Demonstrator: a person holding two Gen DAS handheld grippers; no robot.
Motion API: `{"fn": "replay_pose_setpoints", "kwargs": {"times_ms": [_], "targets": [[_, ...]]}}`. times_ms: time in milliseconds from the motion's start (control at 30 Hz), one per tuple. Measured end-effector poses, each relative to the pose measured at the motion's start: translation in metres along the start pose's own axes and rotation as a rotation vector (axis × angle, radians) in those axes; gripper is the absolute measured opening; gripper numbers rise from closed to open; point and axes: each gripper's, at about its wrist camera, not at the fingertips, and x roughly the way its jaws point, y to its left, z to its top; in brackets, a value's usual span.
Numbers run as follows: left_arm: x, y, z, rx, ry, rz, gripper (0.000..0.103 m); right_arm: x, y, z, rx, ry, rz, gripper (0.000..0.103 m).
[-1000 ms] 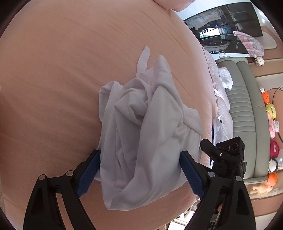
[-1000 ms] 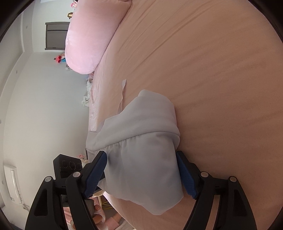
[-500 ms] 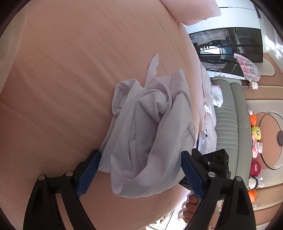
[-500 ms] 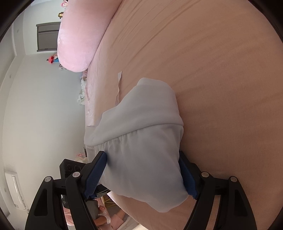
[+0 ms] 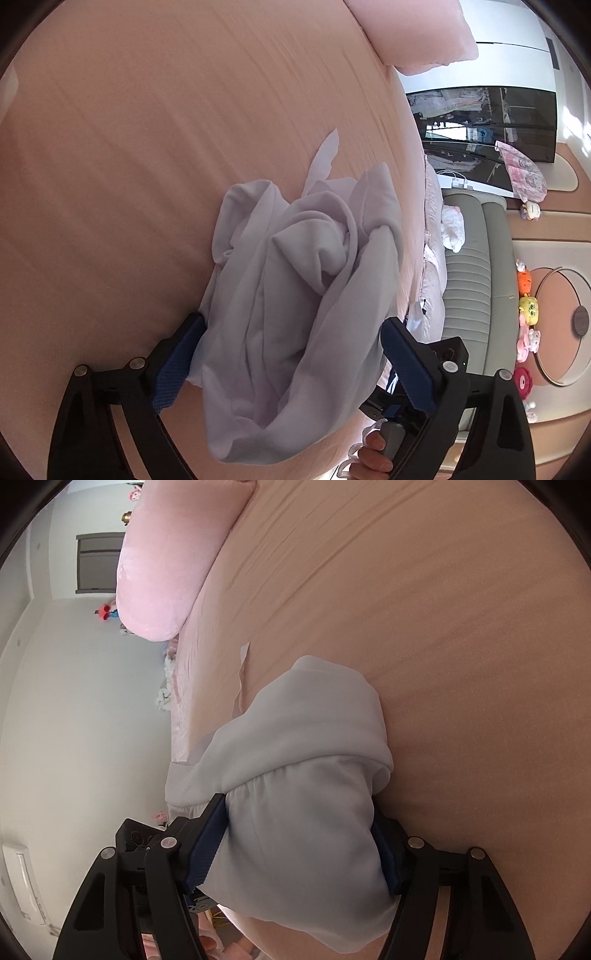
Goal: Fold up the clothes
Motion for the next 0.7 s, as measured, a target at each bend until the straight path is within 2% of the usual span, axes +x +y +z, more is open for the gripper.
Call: {"fn": "replay_pose_setpoints", "kwargs": {"times_ms": [33,133,267,333,533,700], "targets": [[-0.001,0.0,-0.001,-0.005,-0.011,0.02,0.077,-0.001,0.002,-0.002,-0.02,-0.011,-0.014,0.067],[-0.003,-0.004,-0.006,0.018,-0.034,0.071,0.068,0.0,0.01,-0.005,-0.067,-0.021,-0.056,0.064],[-0.004,-0.025,-0.018,0.15,-0.099,0.192,0.067,0.001,0.028,-0.008,-0.159,-0.032,-0.142,0.061],[-0.005,-0.029,-0.023,0.198,-0.12,0.208,0.067,0.002,0.038,-0.009,-0.201,-0.038,-0.177,0.061],[-0.009,-0.024,-0.022,0.204,-0.109,0.164,0.066,0.0,0.047,-0.012,-0.26,-0.042,-0.188,0.061],[-0.012,-0.044,-0.03,0.331,-0.121,0.207,0.065,-0.006,0.053,-0.016,-0.299,-0.047,-0.188,0.061]]}}
